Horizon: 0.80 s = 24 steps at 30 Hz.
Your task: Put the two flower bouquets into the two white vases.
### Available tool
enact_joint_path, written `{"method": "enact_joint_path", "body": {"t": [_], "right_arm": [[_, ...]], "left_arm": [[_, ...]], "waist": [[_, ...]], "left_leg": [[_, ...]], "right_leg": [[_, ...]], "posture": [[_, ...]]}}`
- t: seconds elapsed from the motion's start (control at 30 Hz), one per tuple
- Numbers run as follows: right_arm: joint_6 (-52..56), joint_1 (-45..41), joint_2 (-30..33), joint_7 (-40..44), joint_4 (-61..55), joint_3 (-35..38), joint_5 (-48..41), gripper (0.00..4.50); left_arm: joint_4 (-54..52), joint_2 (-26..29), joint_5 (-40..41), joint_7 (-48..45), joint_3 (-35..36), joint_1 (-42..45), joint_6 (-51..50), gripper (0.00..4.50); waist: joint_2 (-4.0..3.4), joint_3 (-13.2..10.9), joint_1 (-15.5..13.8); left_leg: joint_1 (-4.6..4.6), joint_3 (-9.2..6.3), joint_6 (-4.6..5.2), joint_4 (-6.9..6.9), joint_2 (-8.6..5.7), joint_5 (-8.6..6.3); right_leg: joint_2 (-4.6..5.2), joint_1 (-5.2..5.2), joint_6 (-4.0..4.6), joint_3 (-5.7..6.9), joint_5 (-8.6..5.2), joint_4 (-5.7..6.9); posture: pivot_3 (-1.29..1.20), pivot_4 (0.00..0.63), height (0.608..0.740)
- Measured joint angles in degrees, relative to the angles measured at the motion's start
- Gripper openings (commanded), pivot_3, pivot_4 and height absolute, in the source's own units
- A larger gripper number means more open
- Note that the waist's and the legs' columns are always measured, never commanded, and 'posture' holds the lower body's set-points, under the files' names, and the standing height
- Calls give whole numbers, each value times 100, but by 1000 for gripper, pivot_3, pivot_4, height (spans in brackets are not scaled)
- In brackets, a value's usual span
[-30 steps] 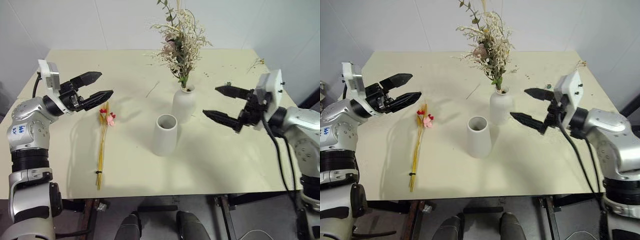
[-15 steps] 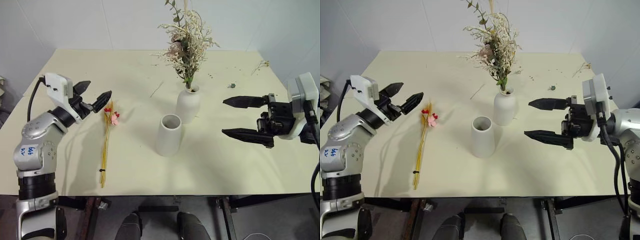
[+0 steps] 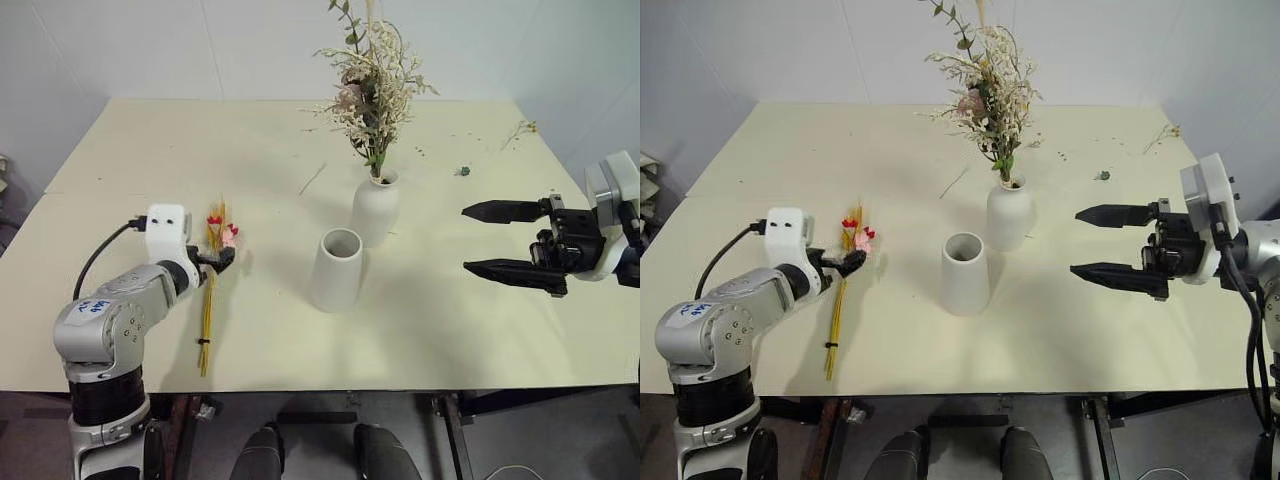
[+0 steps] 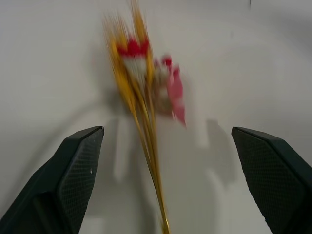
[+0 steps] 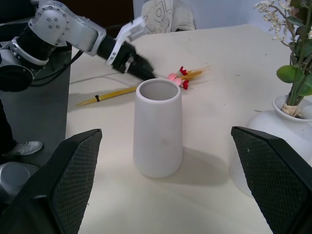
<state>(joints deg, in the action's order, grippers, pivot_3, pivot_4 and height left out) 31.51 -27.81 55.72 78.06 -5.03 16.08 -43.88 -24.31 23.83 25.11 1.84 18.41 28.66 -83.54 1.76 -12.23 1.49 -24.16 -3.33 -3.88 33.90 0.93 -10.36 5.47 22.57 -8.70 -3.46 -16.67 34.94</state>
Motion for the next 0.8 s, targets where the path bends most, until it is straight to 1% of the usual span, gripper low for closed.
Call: {"method": "enact_joint_path", "body": {"t": [0.07, 0.13, 0.27, 0.4, 0.6, 0.63, 0.77, 0.8], "right_arm": [[-4, -5, 0, 0, 32, 0, 8, 4487], [-6, -11, 0, -1, 65, -1, 50, 4487], [-6, -26, 0, -7, 66, -4, 79, 4487], [-6, -33, 0, -41, 66, -4, 118, 4500], [-5, -33, 0, -124, 64, -4, 124, 4500], [-6, -33, 0, -134, 62, -4, 124, 4500], [-7, -24, 0, -147, 59, -2, 124, 4500], [-7, -6, 0, -148, 58, -1, 124, 4500]], "left_arm": [[-123, -15, -28, 9, 28, 101, -503, 4500], [-225, -9, -36, 5, 41, 210, -774, 4500], [-175, 13, -110, 11, 23, 230, -893, 4500], [75, 80, -178, 24, -173, 207, -896, 3624], [257, 181, -355, 51, -352, 206, -886, 1674], [263, 184, -394, 47, -376, 217, -886, 1422], [342, 172, -525, 5, -404, 287, -885, 156], [419, 144, -558, -16, -389, 338, -854, 42]], "waist": [[0, 0, -1], [0, 0, 0], [0, 0, 7], [0, 0, 4], [0, 0, 1], [0, 0, -2], [0, 0, -4], [0, 0, -4]], "left_leg": [[0, 0, -1, 0, 0, 0], [0, 0, -1, 0, 0, -1], [0, 0, -5, 0, 0, -3], [0, 0, -5, 0, 0, -3], [0, 0, -6, 0, 0, -5], [0, 0, -6, 0, 0, -5], [0, 0, -6, 0, 0, -5], [0, 0, -6, 1, 0, -5]], "right_leg": [[0, 0, 1, 0, 0, -1], [0, 0, 1, 0, 0, -3], [0, -1, 4, 0, -2, -6], [0, 0, 5, 0, -3, -6], [1, -2, 8, 0, -4, -9], [1, -2, 8, 0, -4, -9], [1, -2, 8, 0, -4, -9], [1, -2, 8, 0, -4, -9]], "posture": [[0, 150, 740], [0, 150, 740], [0, 150, 740], [0, 150, 740], [0, 150, 740], [0, 150, 740], [0, 150, 740], [0, 150, 740]]}}
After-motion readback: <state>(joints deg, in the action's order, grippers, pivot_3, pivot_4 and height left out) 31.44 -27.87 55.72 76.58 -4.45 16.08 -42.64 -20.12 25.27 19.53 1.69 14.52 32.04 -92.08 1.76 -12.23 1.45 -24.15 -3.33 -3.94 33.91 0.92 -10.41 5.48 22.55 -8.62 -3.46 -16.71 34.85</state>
